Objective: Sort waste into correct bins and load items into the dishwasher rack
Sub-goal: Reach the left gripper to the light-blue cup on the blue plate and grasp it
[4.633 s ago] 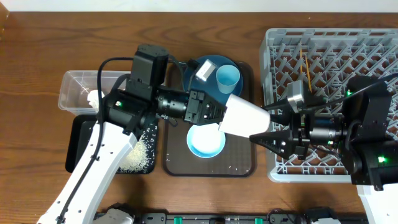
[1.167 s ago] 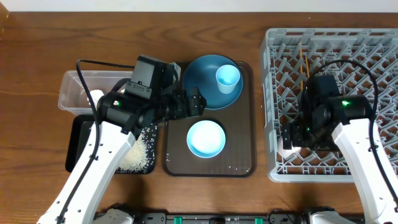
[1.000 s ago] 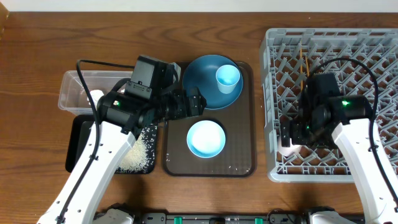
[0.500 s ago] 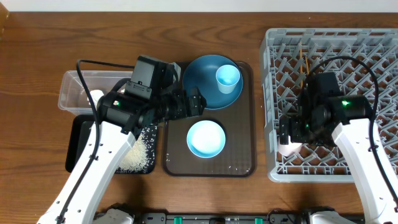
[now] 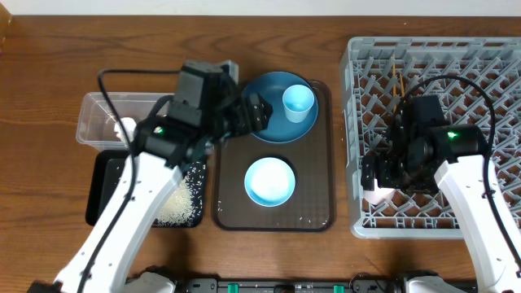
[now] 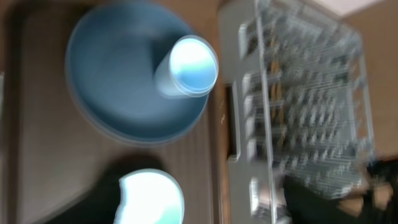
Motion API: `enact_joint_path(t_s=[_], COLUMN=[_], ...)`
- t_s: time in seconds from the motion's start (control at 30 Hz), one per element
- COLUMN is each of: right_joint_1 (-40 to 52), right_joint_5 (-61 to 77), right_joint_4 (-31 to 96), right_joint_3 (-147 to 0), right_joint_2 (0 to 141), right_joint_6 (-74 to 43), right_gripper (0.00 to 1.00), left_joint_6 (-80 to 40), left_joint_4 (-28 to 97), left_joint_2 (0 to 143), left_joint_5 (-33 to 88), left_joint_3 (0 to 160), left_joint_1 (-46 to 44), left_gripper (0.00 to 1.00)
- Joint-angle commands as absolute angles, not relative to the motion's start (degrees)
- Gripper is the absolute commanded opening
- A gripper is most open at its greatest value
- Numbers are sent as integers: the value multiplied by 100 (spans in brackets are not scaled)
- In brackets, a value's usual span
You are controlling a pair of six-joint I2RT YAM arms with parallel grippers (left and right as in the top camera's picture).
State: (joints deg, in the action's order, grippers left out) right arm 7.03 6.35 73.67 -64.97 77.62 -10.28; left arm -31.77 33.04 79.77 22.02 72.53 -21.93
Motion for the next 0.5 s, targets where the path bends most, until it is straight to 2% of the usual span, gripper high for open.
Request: enact_joint_path(t_s=[0.0,0.17,0.37,0.47], right_joint_1=[753,753,757,757], right_joint_5=[718,716,718,716], right_joint_4=[7369,7395,7393,7393], right_joint_3=[-6482,-6482,-6482,-6482], right_joint_2=[7791,7791,7791,7791], right_joint_6=[-1070,-1070,-1070,-1070], right_gripper=[99,99,99,99], left_joint_6=[-3516,-3835,-4132,-4189], left_joint_4=[2856,1959,1288,1015], left_joint_2=[8486,9306,10250,10628], left_joint_5=[1955,1702,1664,1664], left_joint_3=[7264,7264,7264,7264], left_joint_1=[-2366,-2508,-2510,-2510], left_gripper=[63,57,54,45])
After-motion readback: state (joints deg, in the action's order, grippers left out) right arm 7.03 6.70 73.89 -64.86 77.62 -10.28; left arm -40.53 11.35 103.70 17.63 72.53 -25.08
